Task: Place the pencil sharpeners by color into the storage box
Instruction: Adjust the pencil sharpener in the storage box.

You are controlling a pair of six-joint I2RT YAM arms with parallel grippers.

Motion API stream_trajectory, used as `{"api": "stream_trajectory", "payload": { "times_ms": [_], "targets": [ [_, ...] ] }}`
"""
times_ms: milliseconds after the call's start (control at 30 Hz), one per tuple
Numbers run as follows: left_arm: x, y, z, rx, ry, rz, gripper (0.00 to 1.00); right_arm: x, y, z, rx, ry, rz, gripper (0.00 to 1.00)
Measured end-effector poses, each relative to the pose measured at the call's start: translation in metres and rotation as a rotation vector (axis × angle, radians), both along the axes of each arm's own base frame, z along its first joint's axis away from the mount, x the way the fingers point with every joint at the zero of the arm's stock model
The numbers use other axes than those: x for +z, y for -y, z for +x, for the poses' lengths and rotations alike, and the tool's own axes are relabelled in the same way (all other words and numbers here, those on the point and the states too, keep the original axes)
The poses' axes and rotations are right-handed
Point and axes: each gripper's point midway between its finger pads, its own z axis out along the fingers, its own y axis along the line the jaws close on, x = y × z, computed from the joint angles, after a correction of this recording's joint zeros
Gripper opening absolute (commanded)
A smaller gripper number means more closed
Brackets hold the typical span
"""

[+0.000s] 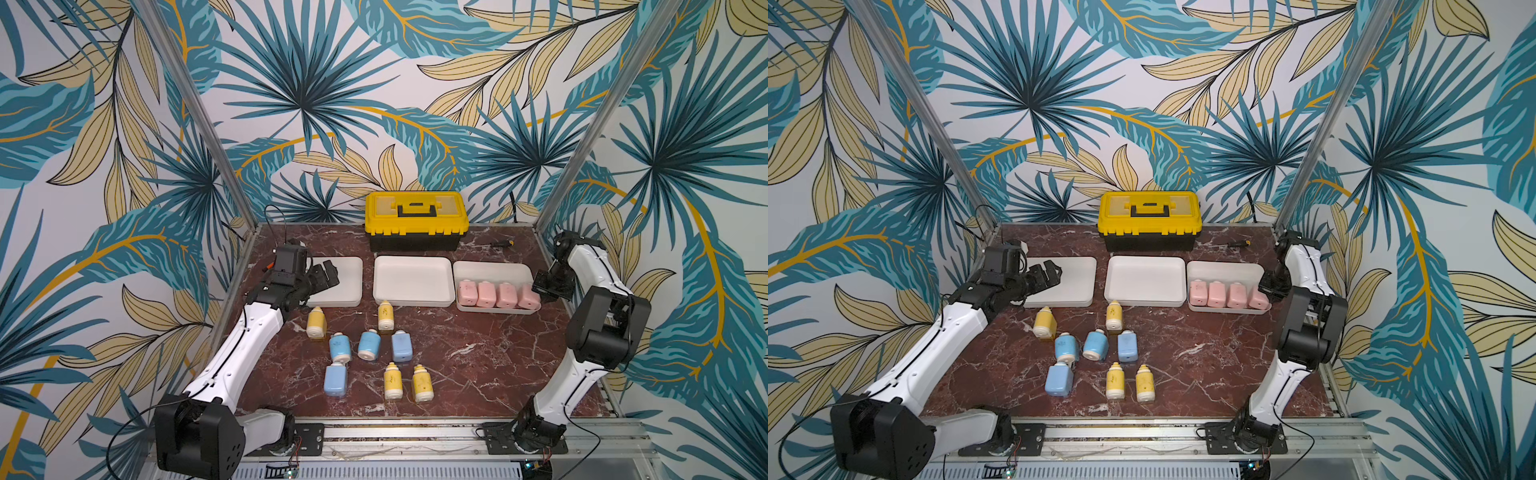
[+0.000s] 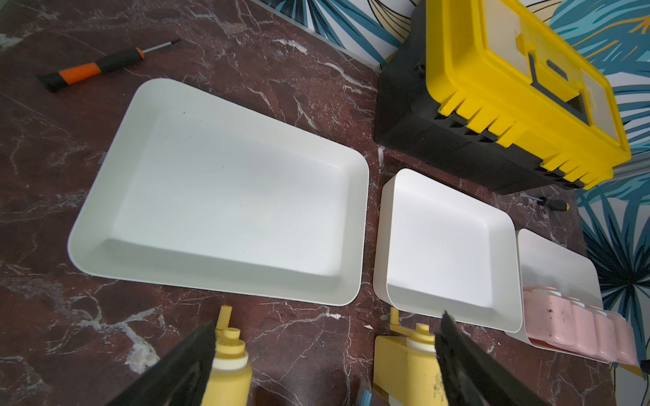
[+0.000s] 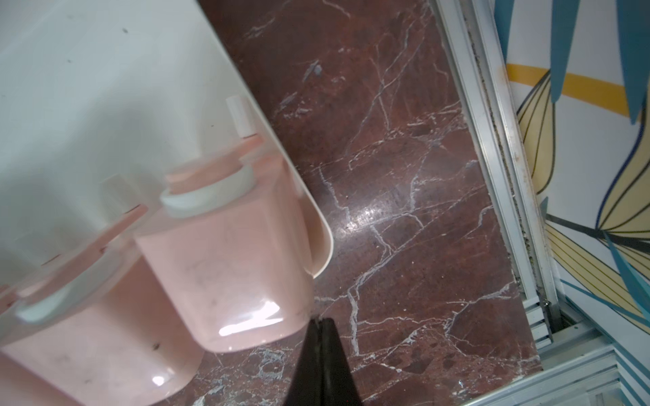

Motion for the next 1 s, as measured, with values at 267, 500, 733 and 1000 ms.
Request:
{"api": "stream_trajectory", "payload": {
  "times_ms": [267,500,733,1000],
  "targets": [
    [-0.002,0.0,0.001,0.009,-0.01,-0.011,0.99,-0.004,0.018,0.007,-0.053,0.041,-0.01,0.0],
    [-0.002,0.001,0.001,0.01,-0.011,-0.015,0.99,-0.037,0.02,0.023,-0.076,0.062,0.088,0.0],
    [-0.007,0.001,0.002,0.013,-0.026,-0.019,1.0,-0.035,0.017,0.046,-0.074,0.173,0.161,0.0],
    [-0.014,0.002,0.003,0.011,-0.044,-0.019,0.99,-0.035,0.007,0.057,-0.058,0.222,0.225,0.0]
  ]
}}
